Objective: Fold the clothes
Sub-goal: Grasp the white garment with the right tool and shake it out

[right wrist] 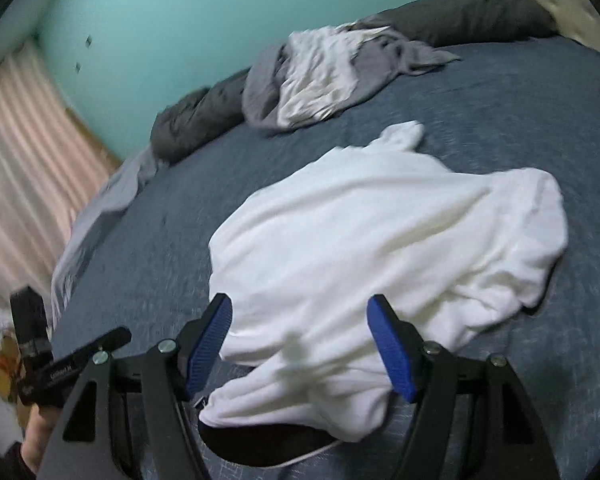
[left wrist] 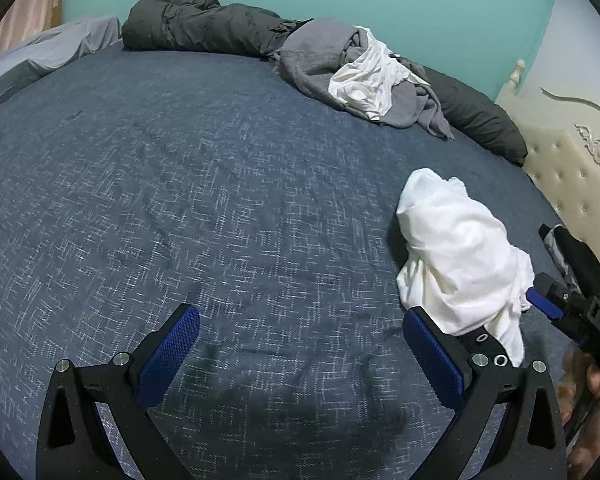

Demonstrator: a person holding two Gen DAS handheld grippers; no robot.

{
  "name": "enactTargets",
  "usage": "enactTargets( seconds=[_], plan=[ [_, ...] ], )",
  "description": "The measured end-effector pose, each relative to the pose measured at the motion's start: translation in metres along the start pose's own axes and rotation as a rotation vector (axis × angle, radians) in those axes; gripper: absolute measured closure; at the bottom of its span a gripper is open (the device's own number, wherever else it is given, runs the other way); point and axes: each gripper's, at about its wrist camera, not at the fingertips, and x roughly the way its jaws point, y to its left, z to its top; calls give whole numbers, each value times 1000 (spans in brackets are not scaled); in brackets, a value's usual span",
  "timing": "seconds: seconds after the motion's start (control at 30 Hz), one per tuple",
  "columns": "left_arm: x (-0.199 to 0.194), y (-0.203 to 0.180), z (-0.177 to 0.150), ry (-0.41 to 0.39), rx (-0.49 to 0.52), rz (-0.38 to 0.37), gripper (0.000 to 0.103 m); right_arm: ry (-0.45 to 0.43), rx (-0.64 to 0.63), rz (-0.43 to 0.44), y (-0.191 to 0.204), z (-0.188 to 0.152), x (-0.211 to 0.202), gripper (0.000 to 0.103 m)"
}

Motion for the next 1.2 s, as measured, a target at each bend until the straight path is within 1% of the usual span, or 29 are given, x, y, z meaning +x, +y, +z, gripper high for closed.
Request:
enactTargets(
  seconds=[0.2, 0.3, 0.37, 0.4, 0.43, 0.47, 0.5, 0.53, 0.57, 0.6, 0.7, 0.83, 0.9, 1.03, 1.13, 1.2],
  plan=[
    [4, 2, 2, -6, 0, 12, 0, 57, -29, -18, 4, 1, 22, 32],
    [10, 1, 1, 7, 5, 14, 0, 83, -45, -38, 5, 3, 33, 32],
    [13, 0, 0, 14, 11, 15, 0, 94, -54, -57, 5, 3, 38, 35],
    [14, -1, 0, 16, 14, 14, 0, 99, -56, -65, 5, 3, 41, 45],
    [15, -1, 0, 17, 16, 13, 0, 103, -57, -71, 4, 3, 43, 57],
    [15, -2, 0, 17, 17, 13, 0, 108, -56, -72, 4, 3, 45, 63],
    [15, -3, 0, 19, 16, 10, 0, 113, -55, -68, 4, 4, 47, 75],
    [16, -3, 0, 21, 13, 6, 0, 119, -53, -68, 3, 3, 49, 85],
    [17, -4, 0, 25, 13, 2, 0, 123, -54, -73, 3, 3, 51, 88],
    [18, -6, 0, 30, 13, -3, 0, 126, -55, -77, 3, 3, 52, 94],
    [21, -9, 2, 39, 18, -9, 0, 101, -43, -69, 1, 7, 45, 95],
    [23, -10, 6, 35, 16, -15, 0, 16, 4, -52, -11, 19, 20, 96],
    [24, -12, 6, 34, 17, -14, 0, -40, 29, -61, -21, 25, 4, 96],
    [26, -17, 4, 40, 23, -13, 0, -132, 88, -132, -53, 35, -21, 96],
    [29, -21, 3, 43, 29, -10, 0, -150, 182, -218, -91, 34, -33, 96],
    [32, -24, 2, 49, 32, -11, 0, -140, 247, -281, -116, 31, -36, 97]
  ],
)
